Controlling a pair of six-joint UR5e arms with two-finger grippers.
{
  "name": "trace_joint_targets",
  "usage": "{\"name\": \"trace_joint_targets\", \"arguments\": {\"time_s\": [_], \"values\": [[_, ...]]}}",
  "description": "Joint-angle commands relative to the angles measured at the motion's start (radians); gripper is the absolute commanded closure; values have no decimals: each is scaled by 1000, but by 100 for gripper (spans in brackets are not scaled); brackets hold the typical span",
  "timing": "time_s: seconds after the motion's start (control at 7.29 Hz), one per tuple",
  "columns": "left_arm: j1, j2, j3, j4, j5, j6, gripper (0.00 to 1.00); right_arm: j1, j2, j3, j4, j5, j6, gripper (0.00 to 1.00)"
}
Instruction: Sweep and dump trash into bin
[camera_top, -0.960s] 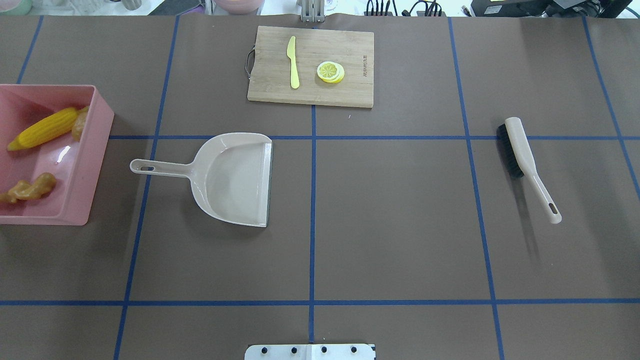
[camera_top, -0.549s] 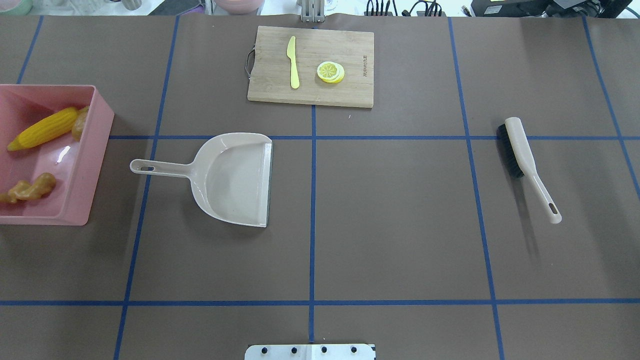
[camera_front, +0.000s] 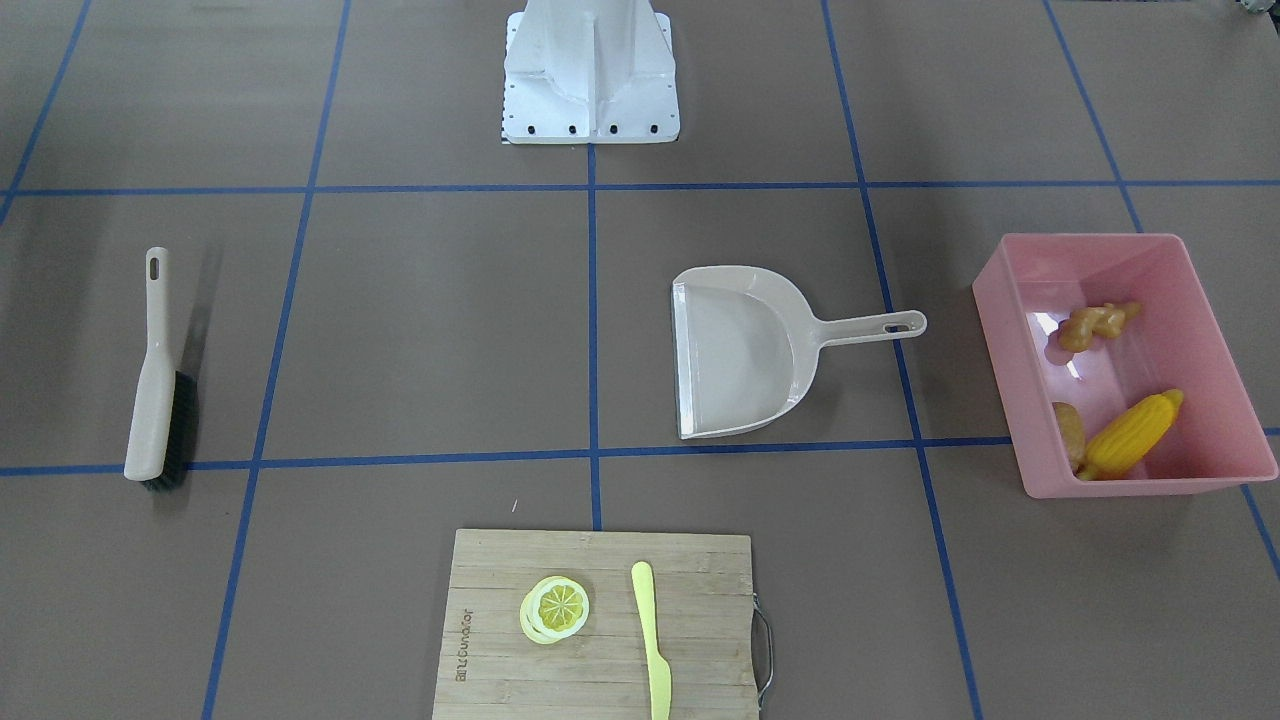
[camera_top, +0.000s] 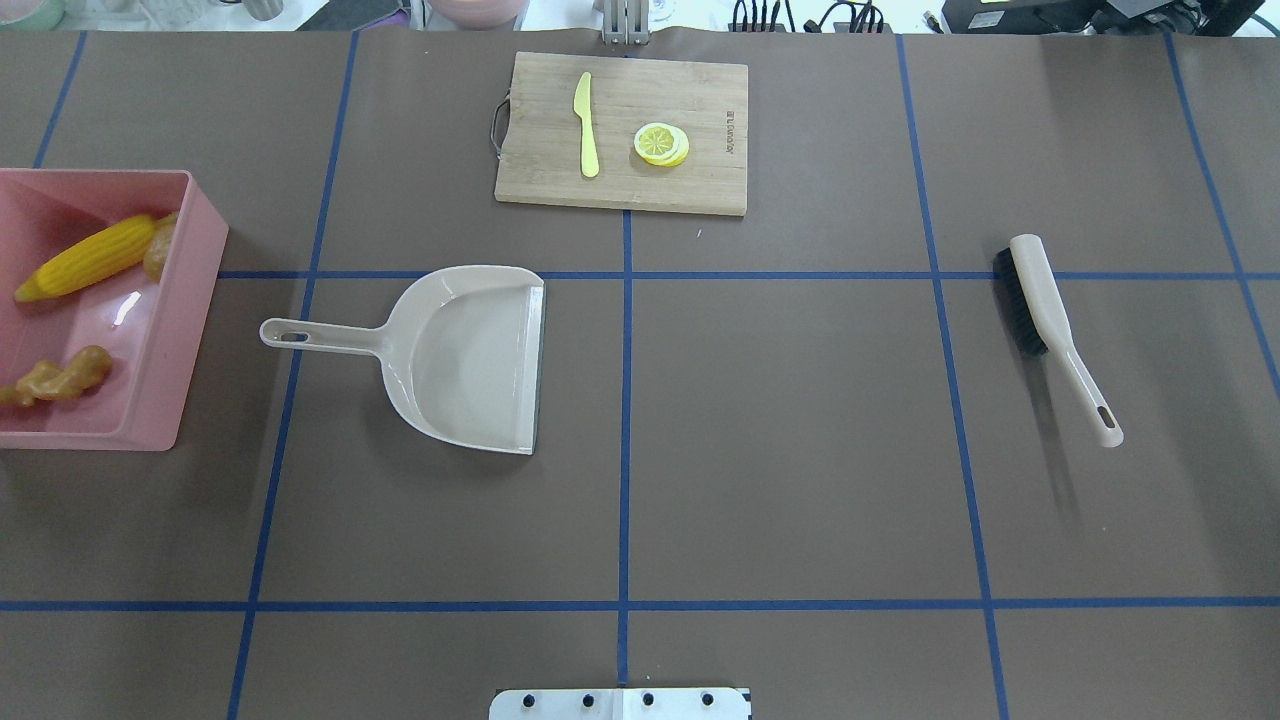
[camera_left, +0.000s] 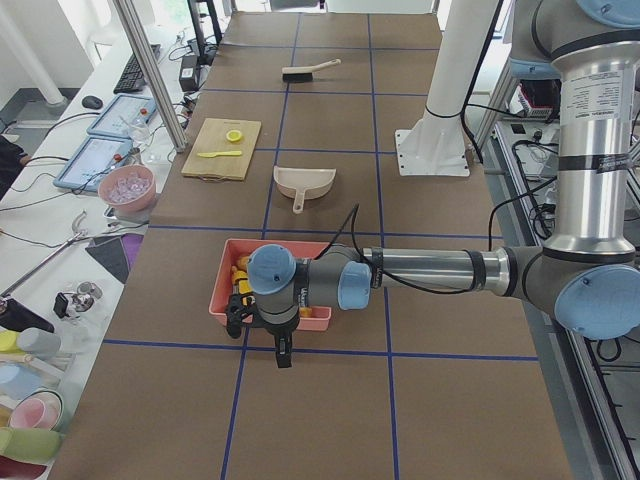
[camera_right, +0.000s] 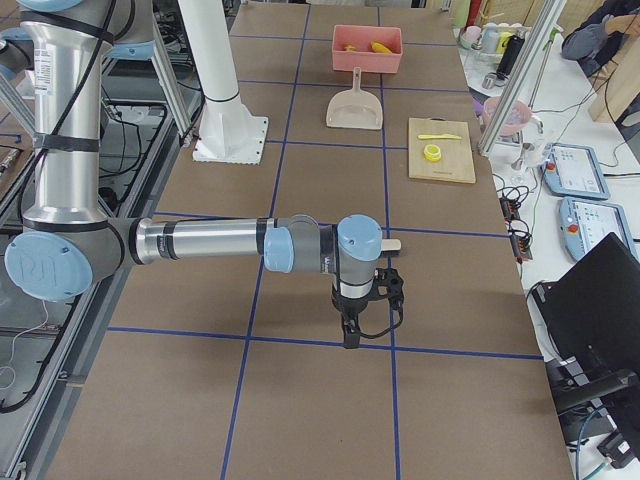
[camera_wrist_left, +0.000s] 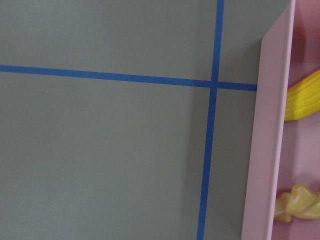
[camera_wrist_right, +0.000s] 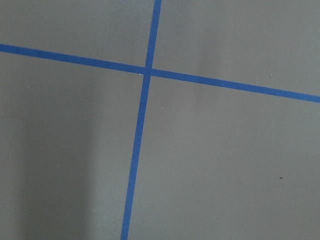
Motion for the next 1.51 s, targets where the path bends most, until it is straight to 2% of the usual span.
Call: {"name": "trace_joint_targets", "arguments": {"time_s": [0.0,0.69,1.37], "values": [[-1,2,-1,-2,-1,-11,1,0,0,0,0,0,0,0],[-2,15,-34,-13,9,70,1,0,0,0,0,0,0,0],[-4,39,-44,-40,9,69,1,0,0,0,0,0,0,0]]}}
